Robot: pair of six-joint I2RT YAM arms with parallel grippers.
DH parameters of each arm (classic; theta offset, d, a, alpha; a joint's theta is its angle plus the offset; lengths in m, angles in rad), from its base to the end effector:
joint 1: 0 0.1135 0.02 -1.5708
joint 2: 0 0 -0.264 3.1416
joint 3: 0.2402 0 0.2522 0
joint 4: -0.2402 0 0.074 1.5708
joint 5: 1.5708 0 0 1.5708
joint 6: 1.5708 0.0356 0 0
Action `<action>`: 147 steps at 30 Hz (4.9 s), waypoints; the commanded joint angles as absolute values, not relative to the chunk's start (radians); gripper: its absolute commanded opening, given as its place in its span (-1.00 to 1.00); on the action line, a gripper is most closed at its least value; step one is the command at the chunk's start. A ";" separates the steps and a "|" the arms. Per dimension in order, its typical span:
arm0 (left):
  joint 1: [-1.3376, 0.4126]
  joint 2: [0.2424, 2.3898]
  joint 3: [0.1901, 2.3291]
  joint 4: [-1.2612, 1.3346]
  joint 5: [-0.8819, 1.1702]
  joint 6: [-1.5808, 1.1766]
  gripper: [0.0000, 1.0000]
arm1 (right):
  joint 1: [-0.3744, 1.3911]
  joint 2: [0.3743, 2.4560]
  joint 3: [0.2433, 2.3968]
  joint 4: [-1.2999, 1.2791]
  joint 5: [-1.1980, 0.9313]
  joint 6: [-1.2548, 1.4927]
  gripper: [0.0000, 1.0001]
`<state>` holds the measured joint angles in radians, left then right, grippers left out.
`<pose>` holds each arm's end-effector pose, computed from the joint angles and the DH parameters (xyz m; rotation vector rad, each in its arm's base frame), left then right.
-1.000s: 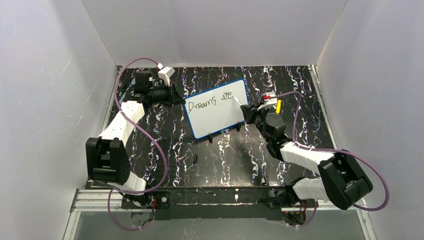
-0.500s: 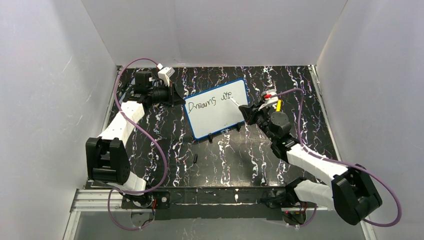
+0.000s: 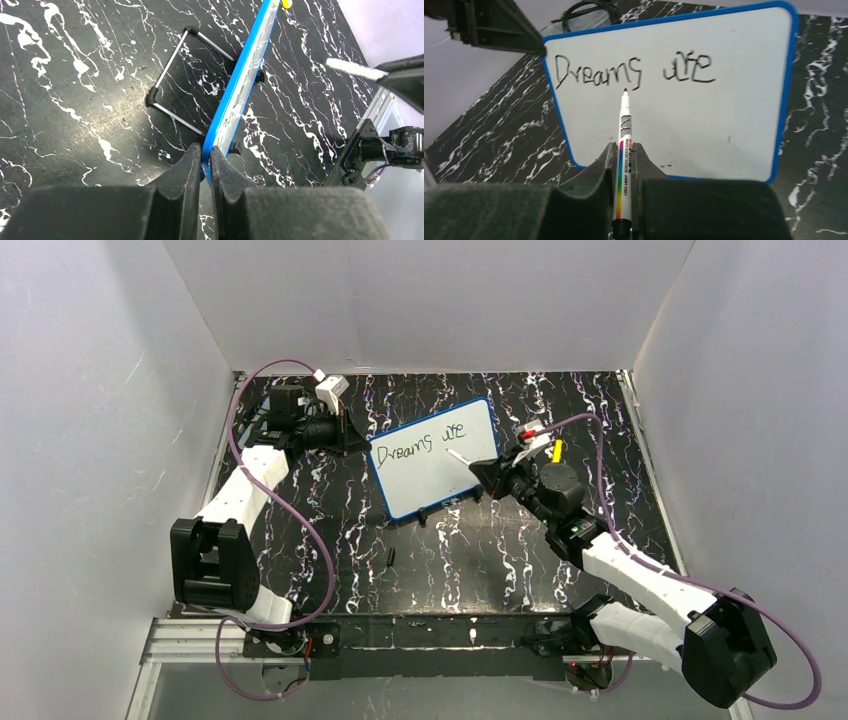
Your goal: Write a sentence on the whiteboard
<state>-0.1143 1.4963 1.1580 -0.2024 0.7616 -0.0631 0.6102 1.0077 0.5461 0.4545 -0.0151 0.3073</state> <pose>0.3319 -0.0628 0.3007 0.5090 2.0064 -0.9062 0.1920 0.1349 0.2806 -0.2573 1.6050 0.7257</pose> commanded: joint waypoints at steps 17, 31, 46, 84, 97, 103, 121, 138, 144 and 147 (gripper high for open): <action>-0.137 1.432 1.143 -0.224 0.780 -0.085 -1.00 | 0.890 1.312 0.617 0.711 0.006 0.309 -0.97; -0.137 1.436 1.150 -0.227 0.784 -0.085 -1.00 | 0.890 1.449 0.659 0.788 0.027 0.306 -0.97; -0.138 1.435 1.152 -0.229 0.785 -0.086 -1.00 | 0.895 1.444 0.532 0.736 0.034 0.345 -0.97; -0.137 1.437 1.154 -0.227 0.792 -0.090 -1.00 | 0.902 1.439 0.587 0.844 0.211 0.323 -0.97; -0.137 1.435 1.152 -0.222 0.796 -0.096 -1.00 | 0.917 1.452 0.579 0.801 0.110 0.316 -0.97; -0.137 1.434 1.153 -0.221 0.798 -0.095 -1.00 | 0.932 1.474 0.583 0.811 0.108 0.321 -0.97; -0.137 1.431 1.152 -0.219 0.798 -0.098 -1.00 | 0.929 1.375 0.492 0.908 0.207 0.329 -0.97; -0.137 1.427 1.150 -0.219 0.798 -0.097 -1.00 | 0.906 1.446 0.521 0.918 0.151 0.324 -0.97; -0.138 1.426 1.150 -0.219 0.799 -0.099 -1.00 | 0.919 1.421 0.469 0.887 0.158 0.333 -0.97; -0.138 1.425 1.148 -0.217 0.799 -0.099 -1.00 | 0.920 1.400 0.450 0.874 0.175 0.334 -0.97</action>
